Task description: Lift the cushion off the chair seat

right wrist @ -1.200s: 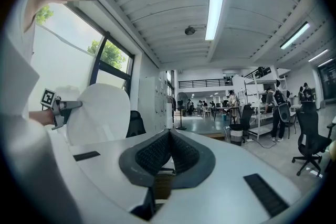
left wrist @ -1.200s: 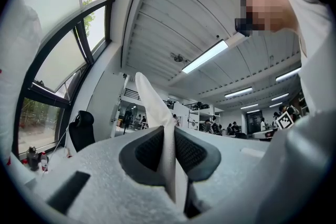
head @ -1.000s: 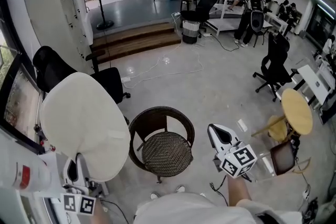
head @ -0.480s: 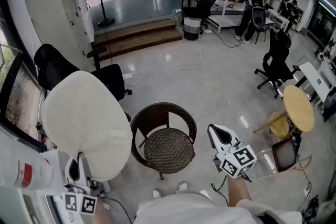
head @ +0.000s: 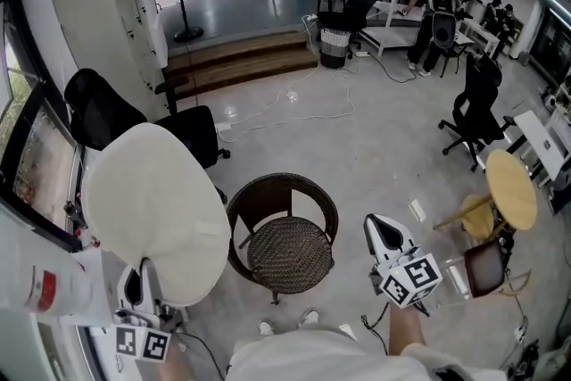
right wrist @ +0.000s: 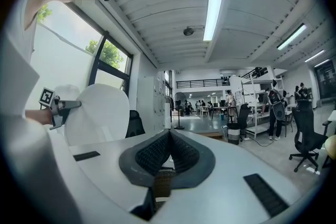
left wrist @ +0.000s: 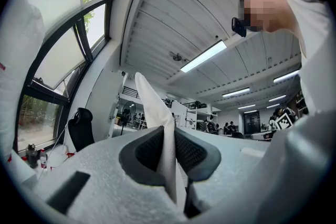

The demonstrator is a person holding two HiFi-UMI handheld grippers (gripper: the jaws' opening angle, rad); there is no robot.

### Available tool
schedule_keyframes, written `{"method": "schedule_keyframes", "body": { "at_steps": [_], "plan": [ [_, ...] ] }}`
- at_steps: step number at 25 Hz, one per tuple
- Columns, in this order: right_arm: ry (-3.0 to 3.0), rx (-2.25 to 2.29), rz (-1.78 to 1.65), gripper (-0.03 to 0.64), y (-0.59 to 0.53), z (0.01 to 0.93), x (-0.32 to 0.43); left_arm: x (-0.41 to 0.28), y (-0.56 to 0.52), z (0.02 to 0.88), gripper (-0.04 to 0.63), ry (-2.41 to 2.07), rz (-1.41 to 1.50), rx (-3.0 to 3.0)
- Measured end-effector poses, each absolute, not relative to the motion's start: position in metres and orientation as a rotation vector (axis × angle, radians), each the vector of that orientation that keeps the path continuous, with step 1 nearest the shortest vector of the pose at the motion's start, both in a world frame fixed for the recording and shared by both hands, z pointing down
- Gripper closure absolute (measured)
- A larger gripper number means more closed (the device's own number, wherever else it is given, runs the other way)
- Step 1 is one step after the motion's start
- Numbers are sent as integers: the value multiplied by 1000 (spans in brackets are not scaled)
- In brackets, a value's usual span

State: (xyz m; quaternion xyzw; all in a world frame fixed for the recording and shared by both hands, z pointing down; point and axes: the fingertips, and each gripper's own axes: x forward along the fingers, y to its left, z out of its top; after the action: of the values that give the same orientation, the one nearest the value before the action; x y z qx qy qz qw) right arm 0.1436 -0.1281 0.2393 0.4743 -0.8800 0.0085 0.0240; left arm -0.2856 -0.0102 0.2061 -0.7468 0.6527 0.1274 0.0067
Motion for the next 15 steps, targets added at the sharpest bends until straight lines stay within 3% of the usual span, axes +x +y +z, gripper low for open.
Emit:
{"method": "schedule_keyframes", "body": {
  "at_steps": [15],
  "plan": [
    [-2716, 1426, 12, 615, -118, 246, 138, -276, -12, 209, 552, 2013, 417, -2373]
  ]
}}
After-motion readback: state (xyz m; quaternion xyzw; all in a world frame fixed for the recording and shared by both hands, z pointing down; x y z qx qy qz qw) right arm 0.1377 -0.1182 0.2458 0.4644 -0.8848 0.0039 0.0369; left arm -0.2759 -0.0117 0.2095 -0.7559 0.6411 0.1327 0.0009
